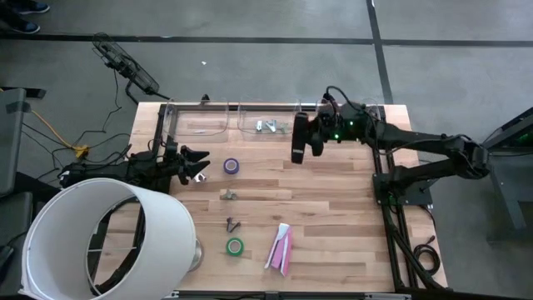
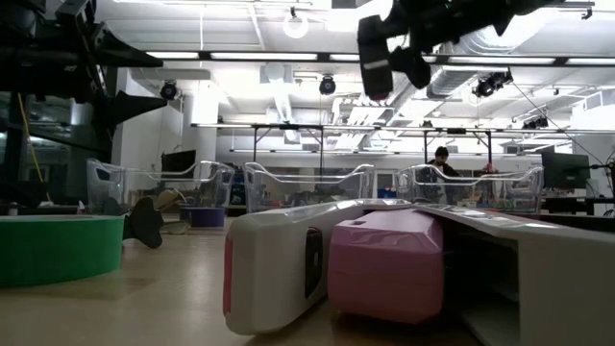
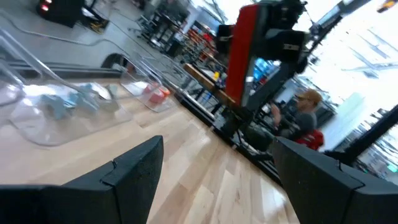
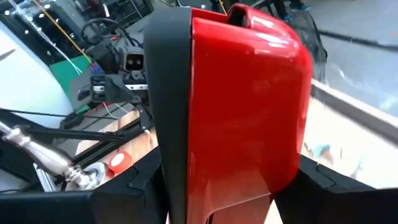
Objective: Pick and place Stapler, Stapler remover, tape
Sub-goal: Put the red stapler into the left transparent bin
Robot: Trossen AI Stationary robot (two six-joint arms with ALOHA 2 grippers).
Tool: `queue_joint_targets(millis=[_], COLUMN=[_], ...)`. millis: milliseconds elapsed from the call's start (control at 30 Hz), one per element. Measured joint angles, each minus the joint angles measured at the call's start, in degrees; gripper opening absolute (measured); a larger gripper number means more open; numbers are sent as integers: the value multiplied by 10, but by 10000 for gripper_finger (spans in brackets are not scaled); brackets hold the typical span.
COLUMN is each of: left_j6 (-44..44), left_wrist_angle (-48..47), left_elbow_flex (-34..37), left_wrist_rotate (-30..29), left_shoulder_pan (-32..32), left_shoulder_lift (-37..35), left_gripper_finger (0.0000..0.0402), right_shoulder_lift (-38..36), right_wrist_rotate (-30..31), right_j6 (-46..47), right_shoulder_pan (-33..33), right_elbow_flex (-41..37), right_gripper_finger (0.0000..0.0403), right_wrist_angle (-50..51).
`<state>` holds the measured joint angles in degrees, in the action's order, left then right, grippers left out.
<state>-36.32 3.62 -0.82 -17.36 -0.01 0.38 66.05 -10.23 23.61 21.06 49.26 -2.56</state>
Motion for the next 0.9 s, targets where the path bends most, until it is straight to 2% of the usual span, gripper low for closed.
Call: queue_joint_targets(millis=[300,567,800,900], left_j6=[0,-11,16,39], left_wrist_angle=[0,4,86,81], left_elbow_flex=[0,0,-4,-23], left_wrist_rotate=[-25,-68,-71,-79], left_shoulder_pan=[0,0,0,0], left_shoulder_lift=[0,0,21,55], left_gripper_finger=[296,296,296,296], right_shoulder_lift=[83,129,130,130], right_wrist_rotate=[1,-11,-102,-151], right_j6=[-54,-57,-71,-72], right_shoulder_pan=[0,0,19,31], right_elbow_flex=[107,122,123,123], right_gripper_finger=[207,207,207,207], right_wrist_angle=[62,65,34,7])
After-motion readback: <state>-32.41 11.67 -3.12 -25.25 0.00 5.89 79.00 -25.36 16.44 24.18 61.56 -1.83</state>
